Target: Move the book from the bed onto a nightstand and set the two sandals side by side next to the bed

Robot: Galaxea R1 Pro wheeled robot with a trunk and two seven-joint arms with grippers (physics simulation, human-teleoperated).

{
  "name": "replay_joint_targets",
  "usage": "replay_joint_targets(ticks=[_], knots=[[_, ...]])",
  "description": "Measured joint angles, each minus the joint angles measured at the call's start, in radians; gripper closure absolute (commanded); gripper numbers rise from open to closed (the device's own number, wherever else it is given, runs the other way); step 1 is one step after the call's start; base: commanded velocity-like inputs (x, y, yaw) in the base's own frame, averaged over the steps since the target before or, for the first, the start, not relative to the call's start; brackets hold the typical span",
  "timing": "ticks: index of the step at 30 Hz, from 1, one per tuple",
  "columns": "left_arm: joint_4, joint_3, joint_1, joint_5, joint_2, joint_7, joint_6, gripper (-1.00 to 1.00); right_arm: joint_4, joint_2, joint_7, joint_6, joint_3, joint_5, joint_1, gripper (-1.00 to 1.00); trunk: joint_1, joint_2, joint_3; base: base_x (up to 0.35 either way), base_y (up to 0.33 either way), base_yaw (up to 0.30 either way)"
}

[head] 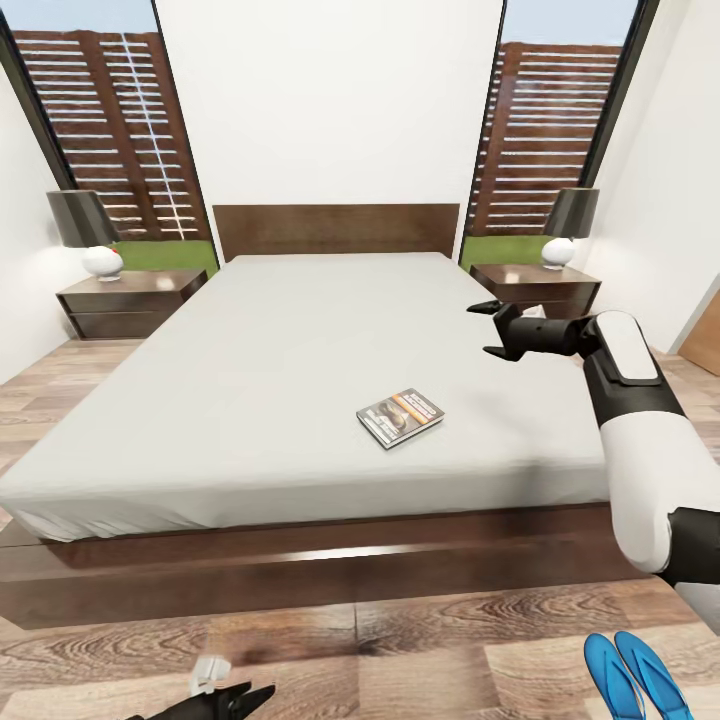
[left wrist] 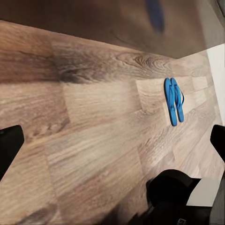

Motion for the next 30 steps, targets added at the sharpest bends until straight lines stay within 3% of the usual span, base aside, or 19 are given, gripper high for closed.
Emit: replay_joint_targets(ticks=[20, 30], knots=[[0.0, 0.001, 0.026, -0.001, -0.006, 0.001, 0.0, -1.0, -0.001, 0.003, -0.004, 0.001, -0.002, -0.002, 0.003, -1.0, 0.0, 0.0, 0.0, 0.076, -0.013, 0.004], [0.0, 0.001, 0.026, -0.001, -0.008, 0.005, 0.0, -1.0, -0.001, 0.003, -0.007, 0.001, -0.002, -0.001, 0.005, -1.0, 0.0, 0.0, 0.0, 0.164, -0.1, 0.186]])
